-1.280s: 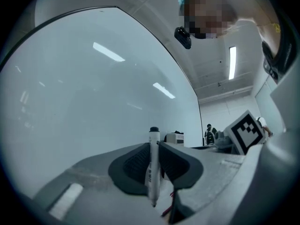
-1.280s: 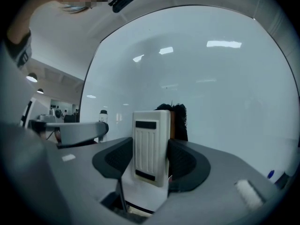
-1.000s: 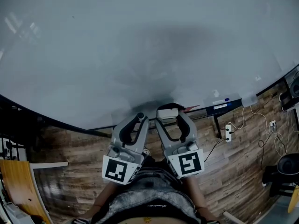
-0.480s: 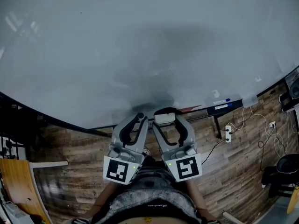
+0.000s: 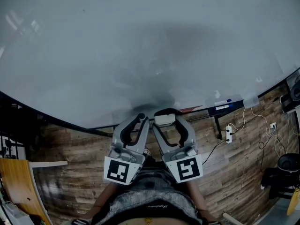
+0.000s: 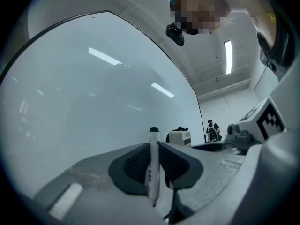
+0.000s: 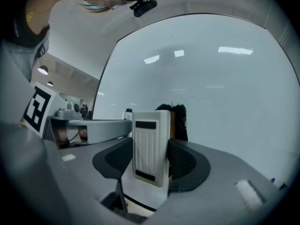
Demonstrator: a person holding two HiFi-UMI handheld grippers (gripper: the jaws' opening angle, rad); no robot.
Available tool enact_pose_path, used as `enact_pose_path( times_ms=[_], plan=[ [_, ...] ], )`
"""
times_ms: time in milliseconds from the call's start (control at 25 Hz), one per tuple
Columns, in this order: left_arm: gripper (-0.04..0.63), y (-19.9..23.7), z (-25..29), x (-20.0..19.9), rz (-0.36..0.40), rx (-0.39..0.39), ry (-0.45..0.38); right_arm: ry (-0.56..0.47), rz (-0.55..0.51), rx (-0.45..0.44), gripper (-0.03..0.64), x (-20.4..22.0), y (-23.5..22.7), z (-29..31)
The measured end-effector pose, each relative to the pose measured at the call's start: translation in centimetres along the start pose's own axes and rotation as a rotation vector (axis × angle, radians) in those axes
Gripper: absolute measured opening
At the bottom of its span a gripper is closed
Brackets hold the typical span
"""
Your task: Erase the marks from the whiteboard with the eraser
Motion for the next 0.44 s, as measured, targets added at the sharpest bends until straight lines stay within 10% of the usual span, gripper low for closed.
enact_pose_path(
  times_ms=[440],
  plan=[
    [0.075, -0.19, 0.02, 0.03, -0.009, 0.002, -0.010, -0.005, 0.000, -0.004, 0.241, -0.06, -0.17, -0.23]
  ],
)
Point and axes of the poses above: the fingertips, and each gripper's own axes: z forward along the fingers, y to its left, x out of its underside, the point moved 1 cm from there along -z, backward along the fingers, and after that the axes turned 6 degrees about x, right-handed, at the moved point
